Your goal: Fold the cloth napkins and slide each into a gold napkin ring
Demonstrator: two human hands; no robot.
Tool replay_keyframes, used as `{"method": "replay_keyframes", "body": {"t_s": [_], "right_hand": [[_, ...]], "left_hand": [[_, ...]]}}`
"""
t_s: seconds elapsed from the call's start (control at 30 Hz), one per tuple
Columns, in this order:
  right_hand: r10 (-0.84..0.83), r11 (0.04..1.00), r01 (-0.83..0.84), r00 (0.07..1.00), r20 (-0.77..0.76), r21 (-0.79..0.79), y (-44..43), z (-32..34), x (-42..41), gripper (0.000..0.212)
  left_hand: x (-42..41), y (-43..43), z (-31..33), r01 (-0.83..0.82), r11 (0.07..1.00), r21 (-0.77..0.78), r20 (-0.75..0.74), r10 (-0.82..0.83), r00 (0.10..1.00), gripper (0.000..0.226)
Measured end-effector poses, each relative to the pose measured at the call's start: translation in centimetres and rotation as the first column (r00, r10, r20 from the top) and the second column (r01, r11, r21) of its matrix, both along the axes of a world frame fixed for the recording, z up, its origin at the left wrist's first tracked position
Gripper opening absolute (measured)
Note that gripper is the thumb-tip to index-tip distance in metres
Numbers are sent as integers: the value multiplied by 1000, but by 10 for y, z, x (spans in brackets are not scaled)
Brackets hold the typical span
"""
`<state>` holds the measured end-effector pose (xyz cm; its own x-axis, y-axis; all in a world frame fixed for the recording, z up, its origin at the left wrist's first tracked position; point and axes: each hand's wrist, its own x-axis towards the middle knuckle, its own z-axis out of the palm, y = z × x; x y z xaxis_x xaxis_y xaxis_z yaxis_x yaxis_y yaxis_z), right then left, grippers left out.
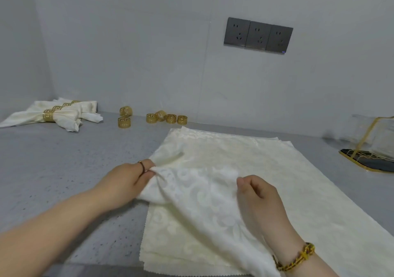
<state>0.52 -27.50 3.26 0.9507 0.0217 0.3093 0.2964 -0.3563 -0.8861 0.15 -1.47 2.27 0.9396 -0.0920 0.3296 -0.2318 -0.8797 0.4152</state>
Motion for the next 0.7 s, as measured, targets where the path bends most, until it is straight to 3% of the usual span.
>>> {"method": "replay_keyframes", "body": {"t_s": [0.1, 0.2, 0.23, 0.33, 0.43, 0.5, 0.57, 0.63, 0.7], "right_hand": [[52, 997, -52, 999, -5, -62, 5, 7, 6, 35], [92, 987, -98, 995, -46, -129, 8, 12, 18, 43], [95, 982, -105, 993, -69, -159, 9, 13, 25, 45], [79, 961, -114, 986, -146, -251, 11, 12, 52, 47], [89, 934, -149, 977, -193, -326, 16, 15, 84, 46], [80, 901, -151, 979, -186, -407, 21, 18, 105, 46], [79, 841, -193, 968, -238, -505, 29, 19, 128, 37], [84, 766, -287, 932, -353, -575, 40, 20, 148, 17], [47, 694, -313, 918, -393, -648, 59, 18, 169, 11]], "left_hand": [[-34, 18, 5, -33, 997, -69, 1, 33, 999, 20], [-50, 24, 4, -49, 996, -77, -151, 37, 988, 19], [-51, 25, 3, -51, 996, -72, -224, 33, 974, 24], [-46, 27, 2, -24, 998, -50, -367, 4, 930, 76], [-35, 32, 6, -30, 997, -65, -416, 0, 909, 61], [-27, 41, 10, -52, 998, -31, -426, 34, 904, 66], [-16, 54, 7, -120, 992, -29, -432, 96, 897, 34], [-1, 64, 5, -219, 976, 5, -370, 205, 906, 12], [14, 75, -1, -316, 946, 70, -275, 323, 906, 19]]}}
